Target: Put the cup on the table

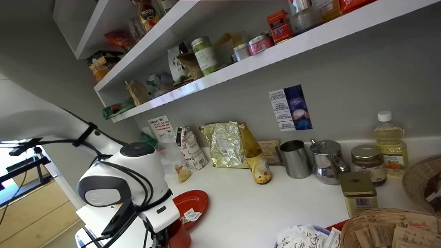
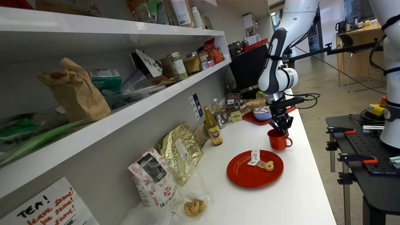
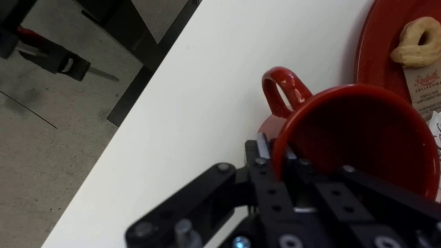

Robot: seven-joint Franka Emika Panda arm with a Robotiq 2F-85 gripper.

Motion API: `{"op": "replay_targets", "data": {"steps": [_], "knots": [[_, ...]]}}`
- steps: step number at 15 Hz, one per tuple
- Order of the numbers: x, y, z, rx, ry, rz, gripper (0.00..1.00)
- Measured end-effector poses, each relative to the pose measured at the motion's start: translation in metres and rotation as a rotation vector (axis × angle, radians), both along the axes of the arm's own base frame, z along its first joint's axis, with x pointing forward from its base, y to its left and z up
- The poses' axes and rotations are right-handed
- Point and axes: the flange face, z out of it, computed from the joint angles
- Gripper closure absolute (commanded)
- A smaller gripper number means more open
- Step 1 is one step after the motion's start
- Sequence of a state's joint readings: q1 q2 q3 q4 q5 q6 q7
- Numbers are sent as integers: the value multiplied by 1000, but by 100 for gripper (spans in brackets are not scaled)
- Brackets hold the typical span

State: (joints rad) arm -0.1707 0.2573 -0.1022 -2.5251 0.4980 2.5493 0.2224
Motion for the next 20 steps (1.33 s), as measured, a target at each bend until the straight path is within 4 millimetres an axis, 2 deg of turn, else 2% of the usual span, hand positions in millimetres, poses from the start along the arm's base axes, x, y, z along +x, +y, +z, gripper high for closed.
{"op": "replay_targets", "data": {"steps": [10,11,12,15,16,19,20], "knots": [[-5,7,-17,10,38,13,98],[-5,8,-18,11,40,15,72],[-5,9,-19,12,41,16,68],[-5,10,-20,13,45,19,47],[-5,11,-21,14,46,20,64],[-6,11,-21,14,48,20,47],[-6,11,-21,14,48,20,22]]}}
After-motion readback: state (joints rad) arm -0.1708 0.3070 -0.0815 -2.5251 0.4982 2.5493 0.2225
